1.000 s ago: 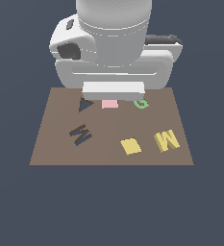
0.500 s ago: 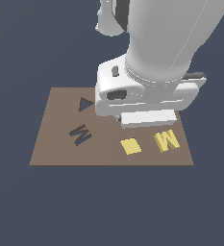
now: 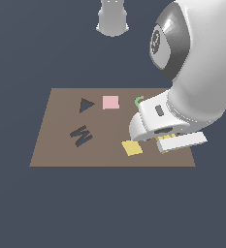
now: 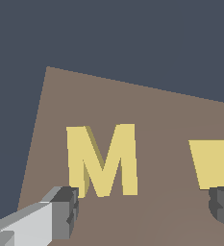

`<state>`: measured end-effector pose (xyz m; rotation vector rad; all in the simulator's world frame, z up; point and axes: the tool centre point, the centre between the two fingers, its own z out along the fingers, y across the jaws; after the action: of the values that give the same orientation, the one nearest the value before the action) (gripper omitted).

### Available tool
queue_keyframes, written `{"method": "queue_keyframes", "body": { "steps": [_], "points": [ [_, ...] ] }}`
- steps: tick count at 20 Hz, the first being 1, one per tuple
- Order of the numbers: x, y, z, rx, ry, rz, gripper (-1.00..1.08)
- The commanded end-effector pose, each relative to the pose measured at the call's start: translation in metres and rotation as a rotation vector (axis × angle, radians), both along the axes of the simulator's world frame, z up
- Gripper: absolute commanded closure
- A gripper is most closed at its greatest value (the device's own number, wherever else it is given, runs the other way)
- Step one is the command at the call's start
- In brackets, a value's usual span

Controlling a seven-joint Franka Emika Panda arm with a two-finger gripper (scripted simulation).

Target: Insert a designated object into the corresponding slot on a board.

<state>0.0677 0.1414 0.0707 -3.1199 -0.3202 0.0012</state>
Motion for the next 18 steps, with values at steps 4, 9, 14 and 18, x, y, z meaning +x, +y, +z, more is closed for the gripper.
{"method": "queue_keyframes", "body": {
  "steps": [4,9,14,18],
  "points": [
    [0.008,0.022,-0.016,-0.004,-0.001,0.038,-0.92],
    [0.010,0.031,-0.022,-0.005,-0.002,0.053,-0.92],
    [0.010,0.030,-0.021,-0.005,-0.001,0.052,-0.92],
    [0.010,0.031,-0.023,-0.005,-0.001,0.053,-0.92]
  ]
}}
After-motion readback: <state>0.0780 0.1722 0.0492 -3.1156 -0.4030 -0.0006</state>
